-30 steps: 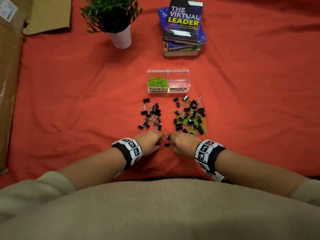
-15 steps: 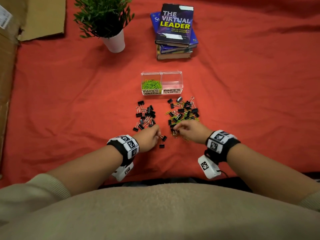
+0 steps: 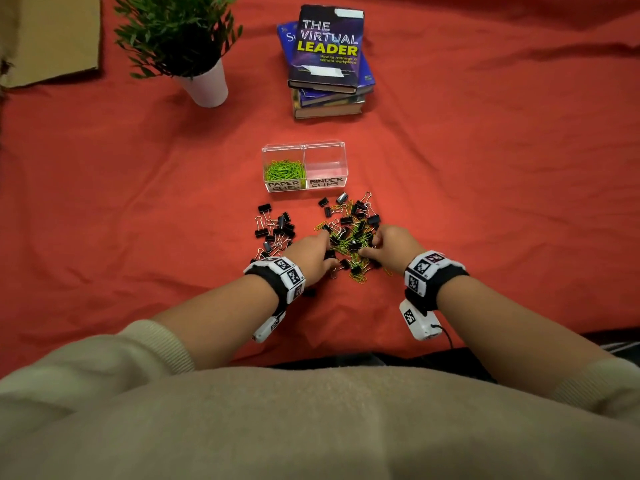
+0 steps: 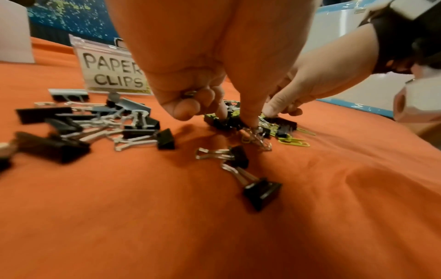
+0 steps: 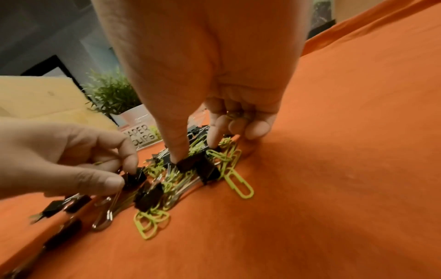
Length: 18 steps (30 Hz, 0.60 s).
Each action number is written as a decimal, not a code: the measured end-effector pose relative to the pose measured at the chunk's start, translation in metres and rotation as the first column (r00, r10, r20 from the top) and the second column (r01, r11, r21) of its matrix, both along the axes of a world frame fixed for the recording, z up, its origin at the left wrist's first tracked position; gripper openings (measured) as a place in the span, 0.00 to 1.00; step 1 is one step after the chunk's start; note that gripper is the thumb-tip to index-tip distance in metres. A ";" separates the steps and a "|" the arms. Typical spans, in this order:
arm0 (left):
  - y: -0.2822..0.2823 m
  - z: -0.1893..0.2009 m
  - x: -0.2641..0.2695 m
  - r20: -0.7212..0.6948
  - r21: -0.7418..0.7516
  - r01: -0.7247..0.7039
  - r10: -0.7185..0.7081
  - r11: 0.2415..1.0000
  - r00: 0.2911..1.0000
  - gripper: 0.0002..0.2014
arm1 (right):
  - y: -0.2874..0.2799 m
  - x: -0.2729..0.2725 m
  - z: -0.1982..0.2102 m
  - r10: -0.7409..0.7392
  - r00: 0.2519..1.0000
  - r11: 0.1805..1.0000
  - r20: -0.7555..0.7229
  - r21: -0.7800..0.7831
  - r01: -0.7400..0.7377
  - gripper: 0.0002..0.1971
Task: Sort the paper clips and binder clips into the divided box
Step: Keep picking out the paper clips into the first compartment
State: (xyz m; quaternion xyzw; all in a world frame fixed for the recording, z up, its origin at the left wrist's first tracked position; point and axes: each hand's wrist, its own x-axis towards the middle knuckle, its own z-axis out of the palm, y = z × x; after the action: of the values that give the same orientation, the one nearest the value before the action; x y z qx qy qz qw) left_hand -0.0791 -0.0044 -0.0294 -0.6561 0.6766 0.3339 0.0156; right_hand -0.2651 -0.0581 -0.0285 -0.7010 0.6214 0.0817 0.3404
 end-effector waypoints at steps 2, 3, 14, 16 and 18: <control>-0.002 0.002 0.010 0.013 0.026 0.006 -0.006 1.000 1.000 0.16 | 0.001 0.006 -0.001 0.036 0.999 0.999 -0.006 0.006 -0.036 0.14; -0.003 0.003 0.015 0.019 0.038 0.009 -0.010 0.999 1.000 0.15 | 0.001 0.009 0.000 0.051 0.999 0.999 -0.004 0.014 -0.051 0.12; -0.017 0.000 0.006 0.049 -0.039 0.049 -0.047 0.998 0.998 0.14 | -0.012 -0.005 0.014 -0.146 0.946 0.978 0.289 0.188 0.094 0.05; -0.019 -0.004 0.002 0.042 -0.080 0.045 -0.041 0.996 0.998 0.15 | -0.015 -0.011 0.019 -0.236 0.894 0.952 0.380 0.275 0.135 0.04; -0.022 -0.005 -0.001 0.035 -0.118 0.025 -0.021 0.993 0.999 0.13 | -0.017 -0.016 0.023 -0.284 0.853 0.937 0.438 0.317 0.148 0.03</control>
State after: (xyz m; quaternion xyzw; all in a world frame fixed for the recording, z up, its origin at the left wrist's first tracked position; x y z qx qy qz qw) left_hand -0.0805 -0.0260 -0.0341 -0.6535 0.7024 0.2819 -0.0079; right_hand -0.2809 -0.0750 -0.0059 -0.5708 0.5765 -0.0479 0.5827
